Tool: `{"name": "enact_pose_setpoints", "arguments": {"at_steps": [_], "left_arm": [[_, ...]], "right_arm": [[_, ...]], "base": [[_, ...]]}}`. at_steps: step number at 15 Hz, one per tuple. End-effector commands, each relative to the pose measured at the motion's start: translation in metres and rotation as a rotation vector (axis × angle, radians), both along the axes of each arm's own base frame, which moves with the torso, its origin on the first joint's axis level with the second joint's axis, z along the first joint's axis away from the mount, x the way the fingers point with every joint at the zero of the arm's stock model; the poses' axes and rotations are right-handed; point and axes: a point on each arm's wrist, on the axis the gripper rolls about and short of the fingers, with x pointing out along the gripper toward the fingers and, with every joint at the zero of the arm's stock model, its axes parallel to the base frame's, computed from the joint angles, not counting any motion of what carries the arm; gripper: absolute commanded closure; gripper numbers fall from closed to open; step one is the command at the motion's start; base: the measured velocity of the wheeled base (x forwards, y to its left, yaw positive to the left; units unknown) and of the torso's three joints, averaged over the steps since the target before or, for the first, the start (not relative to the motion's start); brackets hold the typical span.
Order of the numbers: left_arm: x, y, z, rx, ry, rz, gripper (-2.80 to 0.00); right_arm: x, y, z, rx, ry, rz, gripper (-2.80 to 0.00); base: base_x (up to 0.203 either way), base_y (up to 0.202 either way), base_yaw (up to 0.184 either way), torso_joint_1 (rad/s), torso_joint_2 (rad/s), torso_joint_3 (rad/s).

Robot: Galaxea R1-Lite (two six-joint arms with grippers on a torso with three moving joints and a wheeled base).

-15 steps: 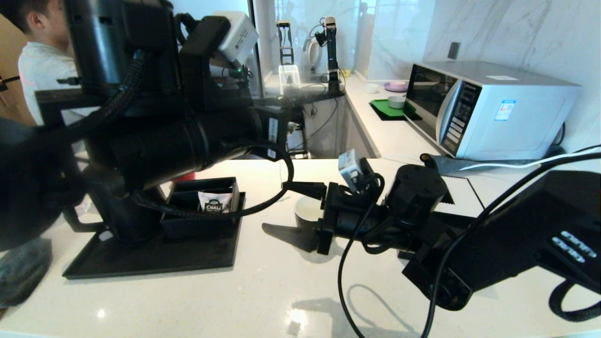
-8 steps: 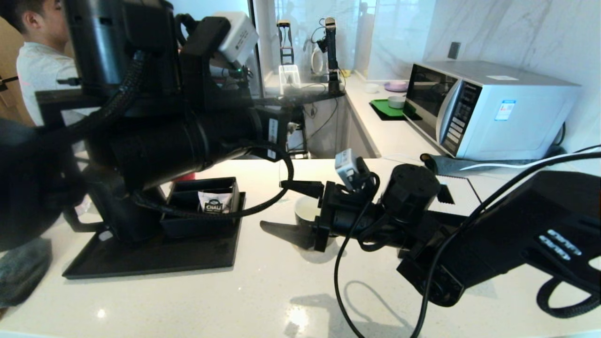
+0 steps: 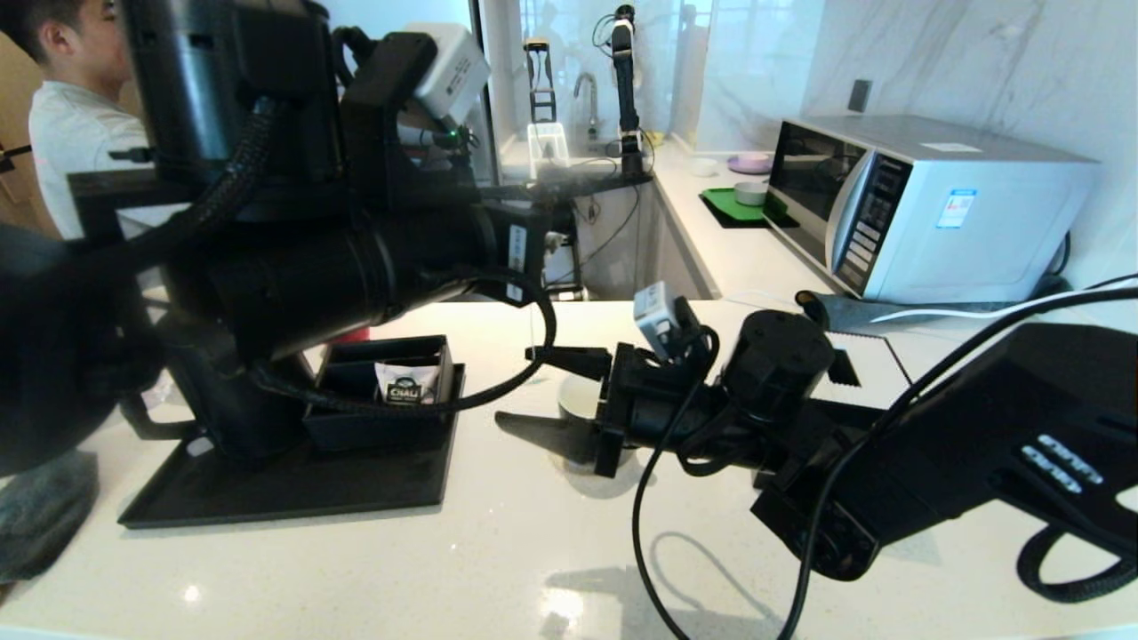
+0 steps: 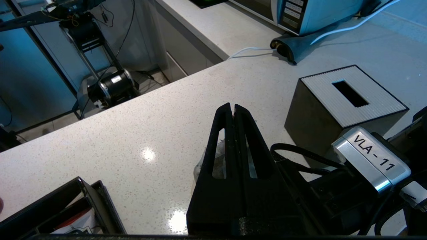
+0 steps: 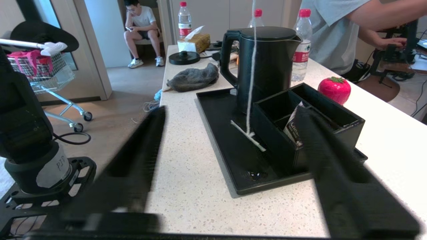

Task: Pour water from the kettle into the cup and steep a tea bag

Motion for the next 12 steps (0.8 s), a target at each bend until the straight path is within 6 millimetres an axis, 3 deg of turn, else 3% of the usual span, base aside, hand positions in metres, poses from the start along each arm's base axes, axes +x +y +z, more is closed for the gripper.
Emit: {"name": "enact_pose_setpoints", "arguments": {"at_steps": [1,12], "left_arm": [[0.0004,-0.0005,-0.0008,0.001,0.001,0.001,0.00],[-0.0016,-0.0027,-0.0017,0.002,0.004,-0.008,0.00]], "right_arm": [[-0.0011,-0.0008,0.0037,0.009,-0.012,0.004,0.00],[-0.0025,-0.0020,0.0069,0.016,-0.019,0.003,0.00]], "base": [[0.000,0.000,0.000,0.000,0.00,0.000],[0.000,0.000,0.000,0.000,0.00,0.000]]}}
